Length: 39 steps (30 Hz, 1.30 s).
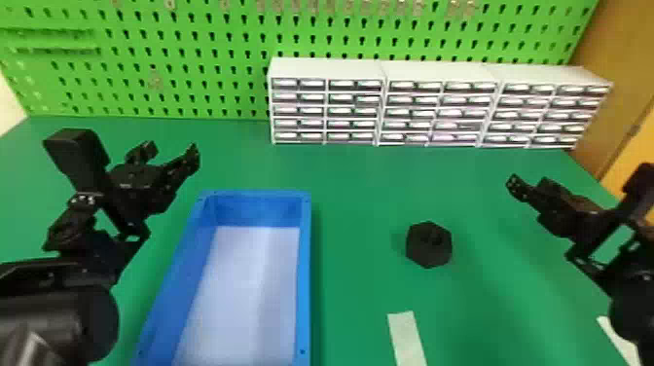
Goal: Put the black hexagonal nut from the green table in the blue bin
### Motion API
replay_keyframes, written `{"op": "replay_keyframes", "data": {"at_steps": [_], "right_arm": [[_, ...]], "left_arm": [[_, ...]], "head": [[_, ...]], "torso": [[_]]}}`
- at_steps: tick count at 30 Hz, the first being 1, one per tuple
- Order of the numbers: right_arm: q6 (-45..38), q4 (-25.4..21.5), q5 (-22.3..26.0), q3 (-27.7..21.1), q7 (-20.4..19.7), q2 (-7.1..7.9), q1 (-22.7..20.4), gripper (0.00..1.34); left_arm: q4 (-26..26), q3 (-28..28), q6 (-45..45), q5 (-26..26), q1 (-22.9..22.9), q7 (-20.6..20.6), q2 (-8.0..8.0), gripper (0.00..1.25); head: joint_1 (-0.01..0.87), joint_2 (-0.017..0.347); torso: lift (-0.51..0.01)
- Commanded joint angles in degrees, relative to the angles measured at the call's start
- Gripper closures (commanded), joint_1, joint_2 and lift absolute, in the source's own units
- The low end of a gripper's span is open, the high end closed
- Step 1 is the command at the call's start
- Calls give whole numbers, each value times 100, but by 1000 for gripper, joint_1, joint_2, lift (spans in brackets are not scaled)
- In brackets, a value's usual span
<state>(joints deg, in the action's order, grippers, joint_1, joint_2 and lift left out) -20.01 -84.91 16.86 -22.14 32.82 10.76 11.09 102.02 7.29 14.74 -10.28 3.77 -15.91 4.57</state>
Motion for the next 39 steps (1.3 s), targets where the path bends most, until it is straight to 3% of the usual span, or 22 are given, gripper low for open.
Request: {"op": "replay_keyframes", "data": {"at_steps": [1,7,16,20,29,35,39], "right_arm": [[-337,-166,-122,-1,-74,49,33,430],[-1058,-579,-139,25,-399,66,77,430],[-2156,-1010,502,166,-1137,128,147,429],[-2570,-1186,537,236,-1357,180,209,429],[-3492,-1590,599,377,-1805,286,394,429],[-4020,-1713,748,403,-1964,286,569,429],[-4538,-1810,546,421,-1981,268,736,427]], "left_arm": [[2,9,3,0,-8,0,0,469],[2,9,-6,0,-17,0,0,469],[2,1,-6,0,-17,0,0,469],[2,9,-6,0,-26,0,0,469],[2,18,-6,-18,-26,0,0,469],[2,18,-6,-27,-26,0,0,469],[2,9,-6,-27,-26,0,0,469]], "head": [[691,9],[691,9],[691,9],[691,9],[691,9],[691,9],[691,9]], "torso": [[-97],[-97],[-97],[-97],[-97],[-97],[-97]]}}
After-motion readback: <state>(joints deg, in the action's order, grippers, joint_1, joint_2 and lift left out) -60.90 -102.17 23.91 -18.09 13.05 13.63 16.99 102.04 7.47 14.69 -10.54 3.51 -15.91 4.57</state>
